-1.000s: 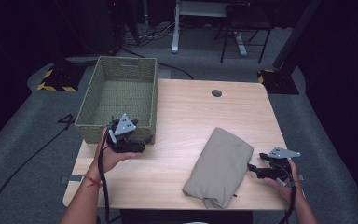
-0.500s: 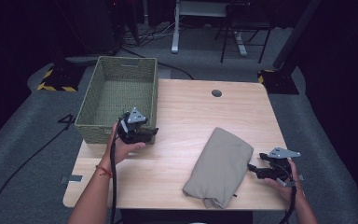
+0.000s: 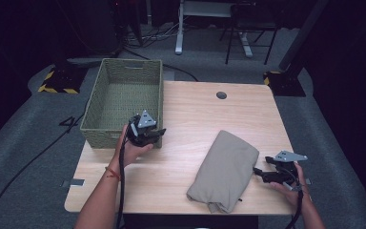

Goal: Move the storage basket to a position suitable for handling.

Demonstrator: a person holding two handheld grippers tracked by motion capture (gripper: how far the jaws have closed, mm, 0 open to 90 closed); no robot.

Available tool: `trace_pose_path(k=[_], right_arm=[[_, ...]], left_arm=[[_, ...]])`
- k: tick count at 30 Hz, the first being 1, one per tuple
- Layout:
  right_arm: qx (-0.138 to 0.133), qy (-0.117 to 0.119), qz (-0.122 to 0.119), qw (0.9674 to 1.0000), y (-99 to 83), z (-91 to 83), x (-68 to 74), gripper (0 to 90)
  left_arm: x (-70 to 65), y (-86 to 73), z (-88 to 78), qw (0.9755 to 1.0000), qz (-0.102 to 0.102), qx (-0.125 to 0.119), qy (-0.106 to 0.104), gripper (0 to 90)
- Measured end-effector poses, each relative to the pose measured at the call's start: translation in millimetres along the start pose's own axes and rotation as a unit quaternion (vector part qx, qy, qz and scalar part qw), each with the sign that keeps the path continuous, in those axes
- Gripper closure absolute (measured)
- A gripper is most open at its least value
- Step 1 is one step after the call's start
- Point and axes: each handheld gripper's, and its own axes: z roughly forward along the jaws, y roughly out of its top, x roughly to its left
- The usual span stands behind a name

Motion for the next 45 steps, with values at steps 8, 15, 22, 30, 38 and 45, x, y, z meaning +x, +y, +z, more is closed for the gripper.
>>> trace_pose_path(k=[8, 15, 22, 30, 38, 45], right_arm=[[0.000, 0.000, 0.000, 1.0000, 0.0, 0.0, 0.0, 23.5], [0.000, 0.000, 0.000, 1.0000, 0.0, 0.0, 0.0, 23.4], [0.000, 0.001, 0.000, 1.0000, 0.0, 0.1, -0.1, 23.4], [-0.001, 0.002, 0.000, 1.0000, -0.1, 0.2, -0.1, 23.4], [0.000, 0.002, 0.000, 1.0000, 0.0, 0.1, -0.1, 23.4], [0.000, 0.001, 0.000, 1.0000, 0.0, 0.1, 0.0, 23.3]], left_arm=[[-18.6, 6.4, 7.3, 0.9992, 0.028, -0.003, -0.028, 62.0], [-42.9, 16.9, 20.3, 0.9965, 0.050, -0.008, -0.067, 62.0], [-66.8, 25.8, 30.0, 0.9902, 0.081, -0.010, -0.114, 62.0], [-82.3, 24.5, 25.0, 0.9802, 0.117, -0.010, -0.160, 61.6], [-76.2, 16.0, 4.8, 0.9851, 0.104, -0.016, -0.136, 52.2], [-66.3, 9.4, -8.7, 0.9886, 0.099, -0.007, -0.113, 47.9]])
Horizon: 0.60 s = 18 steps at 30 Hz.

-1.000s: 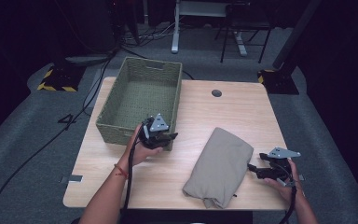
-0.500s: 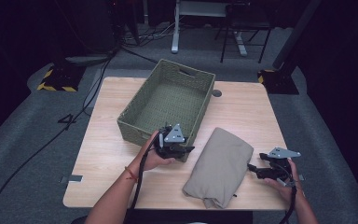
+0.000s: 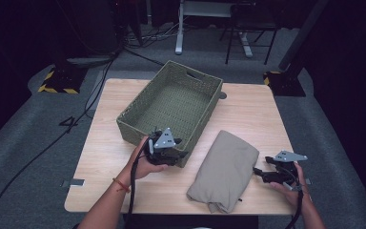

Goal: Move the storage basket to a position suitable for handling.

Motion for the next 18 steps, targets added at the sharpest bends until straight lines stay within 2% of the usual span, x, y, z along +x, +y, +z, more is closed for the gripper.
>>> trace_pose_path(k=[4, 7, 9, 11, 12, 14, 16, 18], right_arm=[[0.000, 0.000, 0.000, 1.0000, 0.0, 0.0, 0.1, 23.3], [0.000, 0.000, 0.000, 1.0000, 0.0, 0.0, 0.0, 23.3], [0.000, 0.001, 0.000, 1.0000, 0.1, 0.0, -0.2, 23.3], [0.000, 0.001, 0.000, 1.0000, 0.1, 0.2, -0.1, 23.3], [0.000, 0.000, -0.001, 1.0000, 0.1, 0.1, 0.1, 23.3], [0.000, -0.002, -0.001, 1.0000, 0.1, 0.0, 0.4, 23.2], [0.000, -0.001, 0.000, 1.0000, 0.1, 0.0, 0.2, 23.3], [0.000, 0.001, 0.000, 1.0000, 0.1, 0.0, 0.2, 23.4]], left_arm=[[0.7, -1.3, -10.0, 0.9995, 0.000, 0.016, 0.028, 44.8], [4.6, -5.2, -15.7, 0.9991, -0.029, 0.012, 0.028, 41.6], [7.0, -3.4, -15.5, 0.9986, -0.051, -0.002, 0.013, 37.6], [5.0, 1.1, -10.5, 0.9984, -0.055, -0.004, 0.013, 31.8], [4.0, 3.3, -5.7, 0.9982, -0.057, 0.003, 0.016, 29.4], [2.7, 5.3, 4.7, 0.9979, -0.059, 0.016, 0.019, 29.4], [0.7, 6.1, 13.2, 0.9979, -0.061, 0.021, 0.008, 29.8], [-2.4, 6.8, 17.6, 0.9980, -0.055, 0.020, 0.022, 32.6]])
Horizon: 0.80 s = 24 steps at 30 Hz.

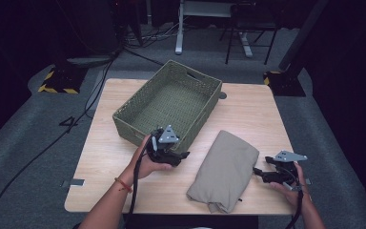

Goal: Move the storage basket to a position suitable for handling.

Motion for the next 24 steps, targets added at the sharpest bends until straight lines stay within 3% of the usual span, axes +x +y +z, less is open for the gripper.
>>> trace_pose_path(k=[2, 3, 4, 6, 8, 18, 24], right_arm=[[0.000, 0.002, -0.002, 1.0000, -0.1, -0.2, 0.2, 23.4], [0.000, 0.002, -0.002, 1.0000, -0.1, -0.2, 0.1, 23.4], [0.001, 0.002, -0.003, 1.0000, -0.1, -0.3, 0.1, 23.4], [0.000, 0.003, -0.003, 1.0000, -0.2, -0.3, 0.3, 23.4], [0.000, 0.004, -0.004, 1.0000, -0.4, -0.6, 0.3, 23.4], [-0.001, 0.004, -0.004, 1.0000, -0.5, -0.5, 0.6, 23.5], [0.000, 0.002, -0.004, 1.0000, -0.9, -0.9, 0.9, 23.5]], left_arm=[[1.2, -1.0, 1.1, 0.9998, -0.013, -0.013, -0.003, 37.1], [2.8, -2.5, 2.3, 0.9997, -0.020, -0.016, 0.000, 44.4], [3.4, -3.4, 2.6, 0.9996, -0.018, -0.020, -0.002, 54.3], [4.5, -3.7, 2.2, 0.9996, -0.011, -0.024, -0.013, 55.8], [3.9, -2.9, 2.6, 0.9992, -0.001, -0.026, -0.029, 62.8], [-3.6, 7.5, 15.0, 0.9968, 0.040, -0.026, -0.064, 64.8], [-6.9, 9.5, 15.5, 0.9903, 0.081, -0.024, -0.111, 64.7]])
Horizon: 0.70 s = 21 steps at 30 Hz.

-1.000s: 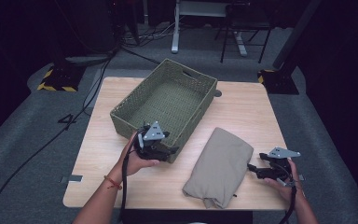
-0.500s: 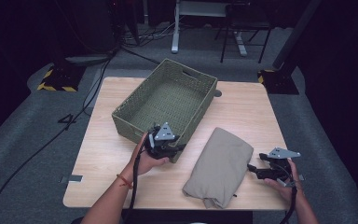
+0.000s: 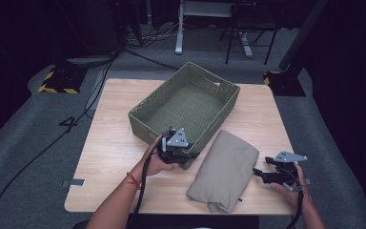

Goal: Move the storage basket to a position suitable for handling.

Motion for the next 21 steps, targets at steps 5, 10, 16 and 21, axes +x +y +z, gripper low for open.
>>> trace_pose_path(k=[5, 10, 16, 21], right_arm=[[0.000, 0.000, 0.000, 1.0000, 0.0, 0.0, 0.0, 23.5], [0.000, -0.001, 0.001, 1.0000, -0.1, -0.1, 0.2, 23.5], [0.000, -0.001, 0.001, 1.0000, -0.1, -0.1, 0.2, 23.5], [0.000, -0.003, 0.003, 1.0000, -0.3, -0.4, 0.7, 23.5]], left_arm=[[-5.1, -8.4, -20.5, 0.9990, 0.011, 0.020, 0.037, 65.5], [-3.3, -27.8, -53.9, 0.9947, -0.012, 0.028, 0.098, 65.2], [3.9, -49.5, -84.6, 0.9868, -0.070, 0.018, 0.145, 64.8], [8.3, -62.2, -101.0, 0.9813, -0.090, 0.012, 0.170, 61.0]])
